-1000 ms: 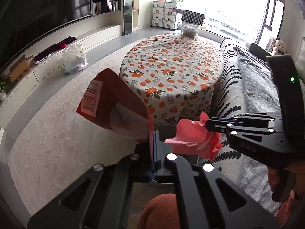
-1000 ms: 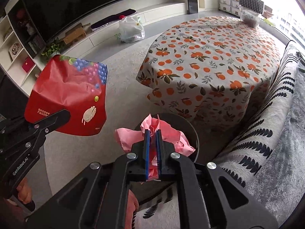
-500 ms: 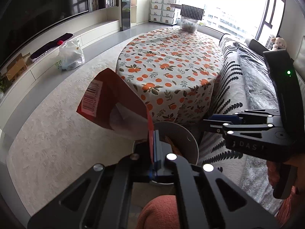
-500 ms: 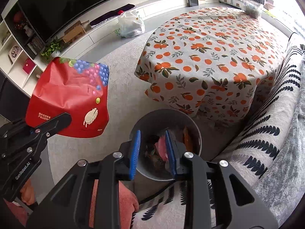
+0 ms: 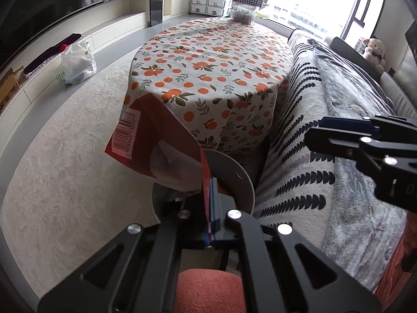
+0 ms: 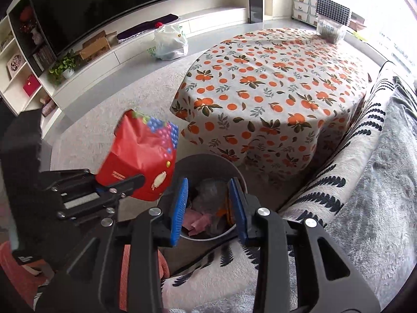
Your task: Collect trash
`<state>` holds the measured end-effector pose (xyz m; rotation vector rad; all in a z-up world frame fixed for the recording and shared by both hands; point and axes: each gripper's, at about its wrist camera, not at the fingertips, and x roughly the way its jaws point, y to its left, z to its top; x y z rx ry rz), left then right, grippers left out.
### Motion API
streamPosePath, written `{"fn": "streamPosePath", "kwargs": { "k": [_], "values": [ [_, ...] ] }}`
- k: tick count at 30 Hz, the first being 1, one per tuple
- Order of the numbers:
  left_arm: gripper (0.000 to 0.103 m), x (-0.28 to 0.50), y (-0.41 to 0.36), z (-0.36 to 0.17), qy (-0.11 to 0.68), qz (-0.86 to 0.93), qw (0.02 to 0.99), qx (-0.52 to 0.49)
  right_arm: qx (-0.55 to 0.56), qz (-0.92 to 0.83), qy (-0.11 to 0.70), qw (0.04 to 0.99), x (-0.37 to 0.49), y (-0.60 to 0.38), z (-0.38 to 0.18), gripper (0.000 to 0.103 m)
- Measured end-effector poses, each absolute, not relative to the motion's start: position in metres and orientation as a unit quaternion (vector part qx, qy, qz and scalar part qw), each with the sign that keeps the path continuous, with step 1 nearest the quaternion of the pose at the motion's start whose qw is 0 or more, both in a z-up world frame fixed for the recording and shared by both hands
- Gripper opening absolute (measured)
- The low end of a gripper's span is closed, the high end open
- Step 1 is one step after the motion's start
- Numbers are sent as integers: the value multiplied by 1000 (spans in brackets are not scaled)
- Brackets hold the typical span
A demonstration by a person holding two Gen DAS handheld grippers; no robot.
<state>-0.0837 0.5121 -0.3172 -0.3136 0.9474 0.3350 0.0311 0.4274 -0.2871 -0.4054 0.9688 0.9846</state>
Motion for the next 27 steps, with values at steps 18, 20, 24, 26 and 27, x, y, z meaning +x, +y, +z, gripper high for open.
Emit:
{"fn": "streamPosePath", "kwargs": {
  "k": [18, 20, 24, 26, 27],
  "values": [
    [74, -73, 509, -324, 486, 173, 843, -152, -176, 440, 438, 764, 33, 402, -274, 38],
    [75, -75, 498, -311, 484, 182, 847, -128, -171, 433, 434, 772, 33, 393, -269, 49],
    [78, -76, 474, -282, 470, 183, 859, -90, -154, 407, 429, 791, 34, 365, -256, 73],
    [79, -75, 457, -267, 462, 172, 867, -76, -141, 386, 429, 804, 35, 342, -247, 82],
    [80, -73, 450, -261, 459, 168, 870, -69, -135, 375, 429, 811, 36, 330, -243, 85]
  ]
}}
